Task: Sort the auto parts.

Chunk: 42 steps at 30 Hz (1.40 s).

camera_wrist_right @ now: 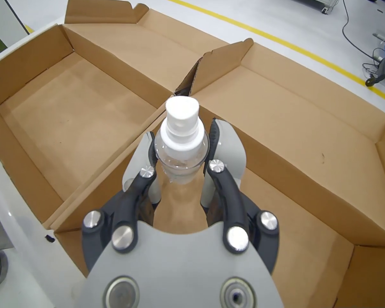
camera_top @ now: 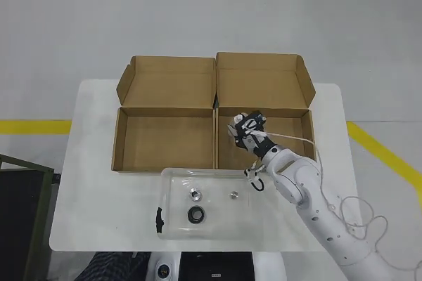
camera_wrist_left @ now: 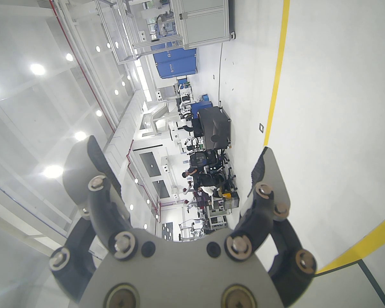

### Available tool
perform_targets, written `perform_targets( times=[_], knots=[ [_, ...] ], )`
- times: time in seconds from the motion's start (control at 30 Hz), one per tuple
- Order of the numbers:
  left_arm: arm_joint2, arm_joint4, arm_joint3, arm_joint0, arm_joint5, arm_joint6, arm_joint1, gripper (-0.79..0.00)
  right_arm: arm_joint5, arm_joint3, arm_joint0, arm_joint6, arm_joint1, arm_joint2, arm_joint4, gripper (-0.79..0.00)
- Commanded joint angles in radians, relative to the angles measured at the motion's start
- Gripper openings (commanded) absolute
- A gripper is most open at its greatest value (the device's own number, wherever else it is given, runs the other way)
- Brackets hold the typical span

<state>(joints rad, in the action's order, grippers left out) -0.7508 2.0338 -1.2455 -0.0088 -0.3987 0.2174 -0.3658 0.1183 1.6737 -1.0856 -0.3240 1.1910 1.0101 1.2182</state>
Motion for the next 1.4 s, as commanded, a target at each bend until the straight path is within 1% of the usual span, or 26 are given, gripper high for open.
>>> perform_targets(
  times=[0.0,0.23,0.27,0.33,0.37,0.4,0.47,0.6,0.67,0.9,0.93,1.0,1.03,1.17,1.3,1.37],
  knots=[
    [0.0,0.0,0.0,0.0,0.0,0.0,0.0,0.0,-0.007,-0.014,0.017,-0.01,0.006,-0.01,-0.002,-0.785],
    [0.0,0.0,0.0,0.0,0.0,0.0,0.0,0.0,-0.01,-0.048,0.051,-0.055,0.021,-0.035,-0.008,-0.785],
    [0.0,0.0,0.0,0.0,0.0,0.0,0.0,0.0,-0.01,-0.05,0.053,-0.057,0.022,-0.037,-0.008,-0.773],
    [0.0,0.0,0.0,0.0,0.0,0.0,0.0,0.0,-0.01,-0.055,0.057,-0.058,0.025,-0.037,-0.008,-0.717],
    [0.0,0.0,0.0,0.0,0.0,0.0,0.0,0.0,-0.01,-0.057,0.057,-0.058,0.026,-0.037,-0.005,-0.646],
    [0.0,0.0,0.0,0.0,0.0,0.0,0.0,0.0,-0.009,-0.059,0.057,-0.057,0.027,-0.038,-0.003,-0.6],
    [0.0,0.0,0.0,0.0,0.0,0.0,0.0,0.0,-0.008,-0.061,0.057,-0.057,0.029,-0.038,0.0,-0.548],
    [0.0,0.0,0.0,0.0,0.0,0.0,0.0,0.0,0.0,-0.062,0.054,-0.055,0.032,-0.033,-0.001,-0.502],
    [0.0,0.0,0.0,0.0,0.0,0.0,0.0,0.0,0.005,-0.06,0.05,-0.052,0.033,-0.03,-0.002,-0.465],
    [0.0,0.0,0.0,0.0,0.0,0.0,0.0,0.0,0.015,-0.046,0.034,-0.036,0.034,-0.013,0.004,-0.388],
    [0.0,0.0,0.0,0.0,0.0,0.0,0.0,0.0,0.017,-0.041,0.03,-0.032,0.034,-0.01,0.003,-0.296],
    [0.0,0.0,0.0,0.0,0.0,0.0,0.0,0.0,0.021,-0.027,0.024,-0.024,0.033,0.001,0.007,-0.052],
    [0.0,0.0,0.0,0.0,0.0,0.0,0.0,0.0,0.023,-0.018,0.02,-0.023,0.032,0.006,0.016,0.0],
    [0.0,0.0,0.0,0.0,0.0,0.0,0.0,0.0,0.044,0.034,-0.004,-0.026,0.026,0.035,0.029,0.0],
    [0.0,0.0,0.0,0.0,0.0,0.0,0.0,0.0,0.115,0.115,-0.044,-0.066,0.015,0.07,0.034,0.0],
    [0.0,0.0,0.0,0.0,0.0,0.0,0.0,0.0,0.161,0.167,-0.074,-0.098,0.009,0.087,0.007,0.0]
  ],
)
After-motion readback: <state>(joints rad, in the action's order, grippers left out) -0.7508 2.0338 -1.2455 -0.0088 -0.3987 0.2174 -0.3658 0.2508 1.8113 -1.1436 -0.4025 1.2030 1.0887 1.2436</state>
